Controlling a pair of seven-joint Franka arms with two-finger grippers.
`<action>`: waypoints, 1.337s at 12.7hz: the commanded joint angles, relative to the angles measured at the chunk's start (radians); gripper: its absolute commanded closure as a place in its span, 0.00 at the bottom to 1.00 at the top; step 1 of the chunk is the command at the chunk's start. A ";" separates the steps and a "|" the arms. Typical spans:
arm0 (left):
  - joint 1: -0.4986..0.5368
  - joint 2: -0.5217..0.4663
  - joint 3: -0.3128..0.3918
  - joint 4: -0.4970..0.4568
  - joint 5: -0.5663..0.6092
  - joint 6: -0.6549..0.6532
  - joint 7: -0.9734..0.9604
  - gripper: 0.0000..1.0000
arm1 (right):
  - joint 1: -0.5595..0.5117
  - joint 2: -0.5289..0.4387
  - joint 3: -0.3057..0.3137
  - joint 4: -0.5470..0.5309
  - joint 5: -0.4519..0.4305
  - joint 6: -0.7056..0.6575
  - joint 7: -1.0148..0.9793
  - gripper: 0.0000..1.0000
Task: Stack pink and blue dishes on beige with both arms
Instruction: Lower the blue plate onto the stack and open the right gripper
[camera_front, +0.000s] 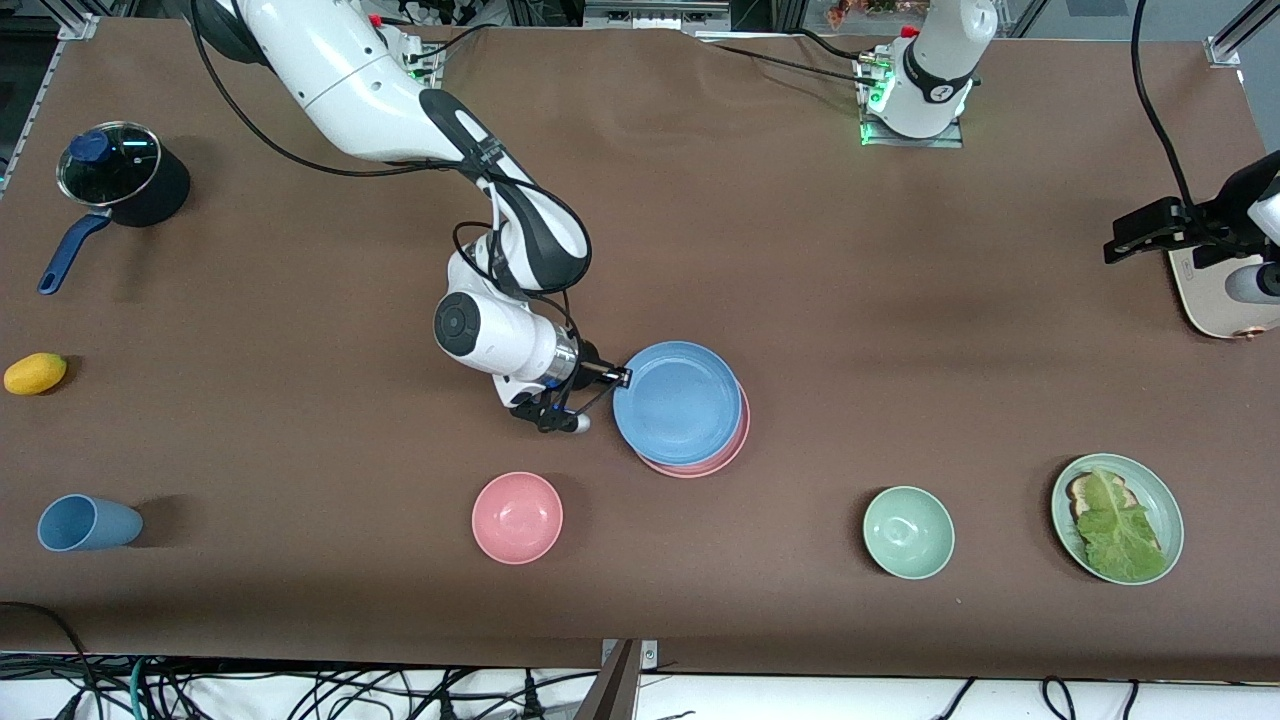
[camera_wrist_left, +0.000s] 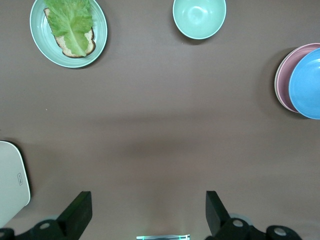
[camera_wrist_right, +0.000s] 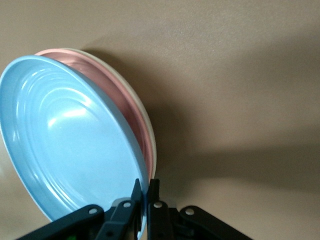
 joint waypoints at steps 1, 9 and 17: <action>0.001 -0.005 -0.001 -0.002 -0.018 0.011 -0.004 0.00 | 0.011 0.027 0.006 0.034 0.011 0.029 0.007 0.83; 0.001 -0.005 -0.001 -0.002 -0.018 0.011 -0.004 0.00 | 0.009 -0.077 -0.075 0.011 -0.016 -0.110 -0.007 0.00; -0.002 -0.005 -0.001 -0.002 -0.015 0.011 -0.004 0.00 | 0.009 -0.195 -0.392 0.012 -0.354 -0.701 -0.411 0.00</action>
